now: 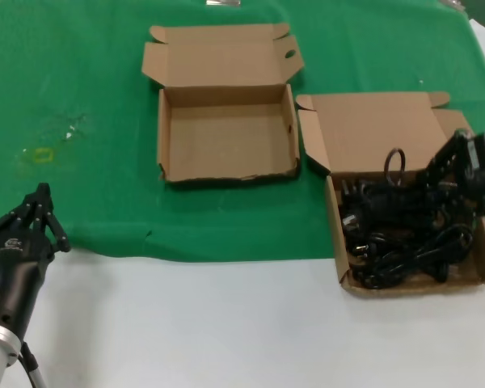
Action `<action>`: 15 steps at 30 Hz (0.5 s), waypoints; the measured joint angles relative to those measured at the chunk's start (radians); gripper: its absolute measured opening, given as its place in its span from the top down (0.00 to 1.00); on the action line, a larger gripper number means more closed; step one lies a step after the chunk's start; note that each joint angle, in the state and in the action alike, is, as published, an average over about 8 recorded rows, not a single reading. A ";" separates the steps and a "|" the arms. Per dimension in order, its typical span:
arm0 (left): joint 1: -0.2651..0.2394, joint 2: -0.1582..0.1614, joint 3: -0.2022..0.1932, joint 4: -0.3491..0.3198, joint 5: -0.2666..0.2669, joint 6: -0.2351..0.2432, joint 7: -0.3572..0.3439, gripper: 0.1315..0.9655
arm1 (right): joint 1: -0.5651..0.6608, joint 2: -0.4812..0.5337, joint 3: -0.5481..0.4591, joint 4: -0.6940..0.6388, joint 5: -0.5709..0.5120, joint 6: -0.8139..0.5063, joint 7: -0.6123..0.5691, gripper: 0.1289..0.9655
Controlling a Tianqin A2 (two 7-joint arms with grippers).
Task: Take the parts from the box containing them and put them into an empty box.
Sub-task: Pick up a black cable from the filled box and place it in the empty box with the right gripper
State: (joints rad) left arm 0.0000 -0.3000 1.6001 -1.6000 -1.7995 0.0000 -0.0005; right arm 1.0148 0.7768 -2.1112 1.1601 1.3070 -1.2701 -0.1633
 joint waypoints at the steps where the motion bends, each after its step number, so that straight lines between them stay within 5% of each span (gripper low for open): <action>1: 0.000 0.000 0.000 0.000 0.000 0.000 0.000 0.99 | 0.008 0.000 0.001 0.007 0.002 -0.009 0.011 0.90; 15: 0.000 0.000 0.000 0.000 0.000 0.000 0.000 0.99 | 0.135 -0.154 -0.012 -0.071 0.018 -0.009 0.076 0.90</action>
State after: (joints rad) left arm 0.0000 -0.3000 1.6001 -1.6000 -1.7997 0.0000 -0.0003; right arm 1.1498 0.6230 -2.1228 1.0892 1.3249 -1.2789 -0.0868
